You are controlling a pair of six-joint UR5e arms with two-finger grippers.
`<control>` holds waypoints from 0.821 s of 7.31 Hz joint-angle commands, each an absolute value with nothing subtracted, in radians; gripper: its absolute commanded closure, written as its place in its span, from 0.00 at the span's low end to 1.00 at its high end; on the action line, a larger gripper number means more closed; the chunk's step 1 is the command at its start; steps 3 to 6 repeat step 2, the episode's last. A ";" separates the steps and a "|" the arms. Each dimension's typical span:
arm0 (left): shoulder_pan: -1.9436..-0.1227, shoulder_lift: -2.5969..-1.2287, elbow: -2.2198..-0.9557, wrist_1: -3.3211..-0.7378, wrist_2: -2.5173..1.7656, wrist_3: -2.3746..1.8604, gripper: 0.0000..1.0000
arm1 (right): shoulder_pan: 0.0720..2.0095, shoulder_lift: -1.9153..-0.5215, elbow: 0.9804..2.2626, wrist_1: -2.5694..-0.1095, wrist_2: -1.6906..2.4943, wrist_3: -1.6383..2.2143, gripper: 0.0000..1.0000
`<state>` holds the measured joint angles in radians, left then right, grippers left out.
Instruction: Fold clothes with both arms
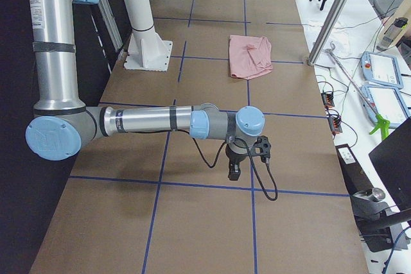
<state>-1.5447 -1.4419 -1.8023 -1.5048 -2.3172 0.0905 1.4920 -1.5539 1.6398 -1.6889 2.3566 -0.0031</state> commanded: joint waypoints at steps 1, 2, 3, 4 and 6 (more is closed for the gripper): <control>-1.545 -1.442 -1.802 -1.506 -2.316 0.091 0.00 | 1.493 -1.554 1.640 -1.689 2.358 -0.003 0.00; -1.545 -1.443 -1.802 -1.506 -2.318 0.091 0.00 | 1.493 -1.554 1.640 -1.689 2.358 -0.003 0.00; -1.545 -1.443 -1.802 -1.506 -2.318 0.091 0.00 | 1.493 -1.554 1.640 -1.689 2.358 -0.003 0.00; -1.545 -1.443 -1.802 -1.506 -2.318 0.091 0.00 | 1.493 -1.554 1.640 -1.689 2.358 -0.003 0.00; -1.545 -1.443 -1.802 -1.506 -2.318 0.091 0.00 | 1.493 -1.554 1.640 -1.689 2.358 -0.003 0.00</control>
